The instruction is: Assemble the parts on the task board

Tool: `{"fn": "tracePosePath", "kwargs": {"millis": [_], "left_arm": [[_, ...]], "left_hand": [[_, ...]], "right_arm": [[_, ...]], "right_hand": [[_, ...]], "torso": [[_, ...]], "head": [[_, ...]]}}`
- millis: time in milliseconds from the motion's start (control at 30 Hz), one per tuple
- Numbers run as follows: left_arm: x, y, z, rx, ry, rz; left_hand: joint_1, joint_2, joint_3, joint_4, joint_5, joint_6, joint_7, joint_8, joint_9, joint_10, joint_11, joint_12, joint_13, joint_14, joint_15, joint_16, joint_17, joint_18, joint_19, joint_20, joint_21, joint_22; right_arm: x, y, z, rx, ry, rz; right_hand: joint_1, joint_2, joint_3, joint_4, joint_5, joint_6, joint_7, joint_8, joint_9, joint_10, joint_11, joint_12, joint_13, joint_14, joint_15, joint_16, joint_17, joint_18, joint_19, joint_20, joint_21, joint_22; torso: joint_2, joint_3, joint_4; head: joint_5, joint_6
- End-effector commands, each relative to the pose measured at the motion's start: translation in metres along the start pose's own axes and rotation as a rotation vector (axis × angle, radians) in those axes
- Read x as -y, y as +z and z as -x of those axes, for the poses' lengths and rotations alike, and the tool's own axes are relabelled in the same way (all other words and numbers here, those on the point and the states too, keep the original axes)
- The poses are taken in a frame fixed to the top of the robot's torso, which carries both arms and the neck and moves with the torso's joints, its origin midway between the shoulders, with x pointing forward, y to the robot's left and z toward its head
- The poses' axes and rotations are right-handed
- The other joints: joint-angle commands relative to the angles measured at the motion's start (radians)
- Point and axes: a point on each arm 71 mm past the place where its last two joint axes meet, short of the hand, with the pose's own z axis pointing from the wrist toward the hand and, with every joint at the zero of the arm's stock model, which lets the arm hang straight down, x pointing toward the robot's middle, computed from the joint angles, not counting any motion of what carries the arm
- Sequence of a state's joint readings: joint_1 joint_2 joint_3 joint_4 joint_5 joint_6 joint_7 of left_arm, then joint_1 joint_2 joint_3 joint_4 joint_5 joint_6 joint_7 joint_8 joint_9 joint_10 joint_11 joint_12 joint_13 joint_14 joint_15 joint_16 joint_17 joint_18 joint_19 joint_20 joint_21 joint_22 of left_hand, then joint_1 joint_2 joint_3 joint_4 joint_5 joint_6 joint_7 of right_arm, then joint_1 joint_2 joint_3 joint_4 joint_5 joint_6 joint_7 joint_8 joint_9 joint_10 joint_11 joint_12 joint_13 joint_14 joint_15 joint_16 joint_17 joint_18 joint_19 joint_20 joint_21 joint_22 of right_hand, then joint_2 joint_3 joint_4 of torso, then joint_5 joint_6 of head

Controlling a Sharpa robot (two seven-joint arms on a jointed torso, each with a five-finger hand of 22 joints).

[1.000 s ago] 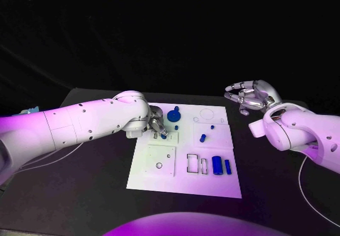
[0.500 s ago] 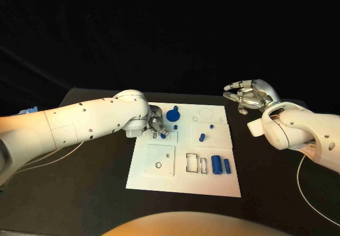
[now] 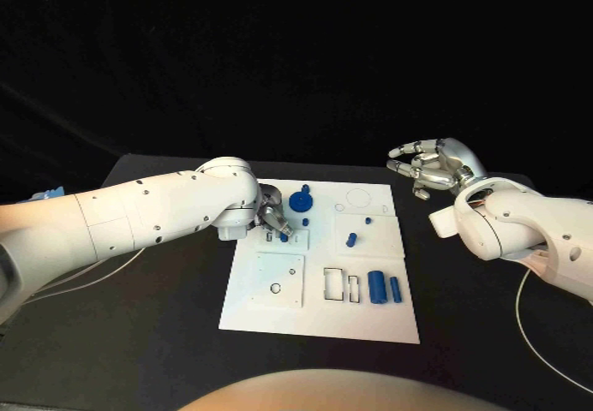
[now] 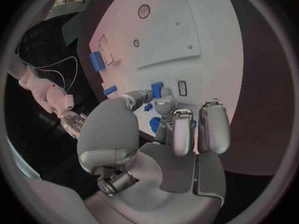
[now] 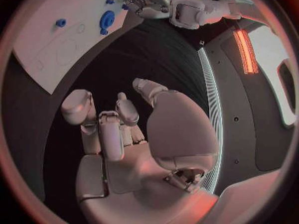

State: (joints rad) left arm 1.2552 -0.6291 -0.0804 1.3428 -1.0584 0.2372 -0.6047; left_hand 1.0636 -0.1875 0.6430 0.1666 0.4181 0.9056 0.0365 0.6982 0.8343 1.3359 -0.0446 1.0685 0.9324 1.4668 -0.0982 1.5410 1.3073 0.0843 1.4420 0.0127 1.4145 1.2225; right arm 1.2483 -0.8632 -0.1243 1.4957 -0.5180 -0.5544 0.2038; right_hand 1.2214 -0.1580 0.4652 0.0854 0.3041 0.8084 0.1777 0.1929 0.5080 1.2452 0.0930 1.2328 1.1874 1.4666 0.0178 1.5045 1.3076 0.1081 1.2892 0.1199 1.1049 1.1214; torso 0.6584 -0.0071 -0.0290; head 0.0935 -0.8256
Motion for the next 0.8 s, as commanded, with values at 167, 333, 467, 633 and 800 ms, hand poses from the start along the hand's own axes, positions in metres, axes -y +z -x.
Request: {"fn": "tracePosePath", "kwargs": {"millis": [167,333,467,633,800], "left_arm": [[0.0013,0.0015,-0.0047,-0.037,0.005,-0.004],[0.0005,0.0016,-0.0042,-0.035,0.002,-0.004],[-0.0001,0.0015,-0.0038,-0.031,-0.002,-0.005],[0.0,0.0012,-0.0031,-0.023,-0.008,-0.008],[-0.0001,-0.0004,-0.0006,-0.01,-0.018,-0.013]], "left_hand": [[-0.016,0.002,-0.038,0.028,-0.003,0.027,-0.013,-0.01,0.001,0.003,-0.002,0.008,0.003,0.093,-0.005,0.007,0.224,-0.018,0.005,-0.006,-0.002,0.003],[-0.022,-0.004,-0.069,0.051,-0.003,0.032,-0.014,-0.013,0.003,0.004,-0.003,0.01,0.004,0.093,-0.005,0.008,0.226,-0.018,0.006,-0.006,-0.002,0.006],[-0.025,-0.008,-0.099,0.073,-0.004,0.036,-0.014,-0.016,0.006,0.005,-0.003,0.013,0.007,0.094,-0.005,0.01,0.228,-0.019,0.008,-0.006,-0.001,0.009],[-0.026,-0.012,-0.124,0.09,-0.005,0.039,-0.015,-0.018,0.008,0.007,-0.003,0.018,0.012,0.095,-0.006,0.011,0.23,-0.02,0.009,-0.006,0.001,0.013],[-0.025,-0.015,-0.155,0.112,-0.009,0.043,-0.016,-0.02,0.01,0.01,-0.004,0.023,0.017,0.096,-0.006,0.013,0.233,-0.021,0.012,-0.007,0.003,0.019]], "right_arm": [[-0.0007,-0.0001,-0.0002,-0.002,0.001,0.014],[-0.0001,-0.0005,0.0011,0.0,-0.001,0.014],[0.0003,-0.0007,0.002,0.002,-0.001,0.013],[0.0008,-0.0009,0.0028,0.003,-0.002,0.012],[0.0014,-0.0009,0.0035,0.004,-0.003,0.011]], "right_hand": [[-0.011,0.001,0.002,0.006,-0.002,0.002,0.0,0.005,0.001,0.003,-0.004,-0.003,-0.002,0.061,-0.006,-0.006,0.093,0.011,0.004,-0.005,-0.007,-0.002],[-0.013,0.0,0.001,0.006,-0.015,0.0,-0.001,0.007,0.0,0.001,-0.004,-0.005,-0.005,0.06,-0.006,-0.008,0.09,0.011,0.004,-0.006,-0.011,-0.004],[-0.014,-0.001,0.0,0.007,-0.02,0.0,-0.001,0.008,0.0,0.0,-0.004,-0.005,-0.006,0.06,-0.006,-0.009,0.089,0.011,0.003,-0.006,-0.012,-0.006],[-0.014,-0.001,0.0,0.007,-0.022,-0.001,-0.001,0.008,0.0,-0.001,-0.004,-0.007,-0.007,0.059,-0.006,-0.01,0.086,0.012,0.002,-0.006,-0.014,-0.007],[-0.015,-0.001,-0.001,0.008,-0.023,-0.001,-0.001,0.008,0.0,-0.001,-0.004,-0.007,-0.008,0.058,-0.006,-0.011,0.084,0.012,0.002,-0.006,-0.016,-0.009]], "torso": [[0.0,-0.0001,-0.0001],[0.0,-0.0001,-0.0001],[0.0,-0.0003,-0.0008],[0.0,-0.0001,-0.0006],[0.0,-0.0002,-0.0014]], "head": [[0.001,0.001],[0.002,0.001],[0.002,0.002],[0.001,0.003],[0.002,0.004]]}}
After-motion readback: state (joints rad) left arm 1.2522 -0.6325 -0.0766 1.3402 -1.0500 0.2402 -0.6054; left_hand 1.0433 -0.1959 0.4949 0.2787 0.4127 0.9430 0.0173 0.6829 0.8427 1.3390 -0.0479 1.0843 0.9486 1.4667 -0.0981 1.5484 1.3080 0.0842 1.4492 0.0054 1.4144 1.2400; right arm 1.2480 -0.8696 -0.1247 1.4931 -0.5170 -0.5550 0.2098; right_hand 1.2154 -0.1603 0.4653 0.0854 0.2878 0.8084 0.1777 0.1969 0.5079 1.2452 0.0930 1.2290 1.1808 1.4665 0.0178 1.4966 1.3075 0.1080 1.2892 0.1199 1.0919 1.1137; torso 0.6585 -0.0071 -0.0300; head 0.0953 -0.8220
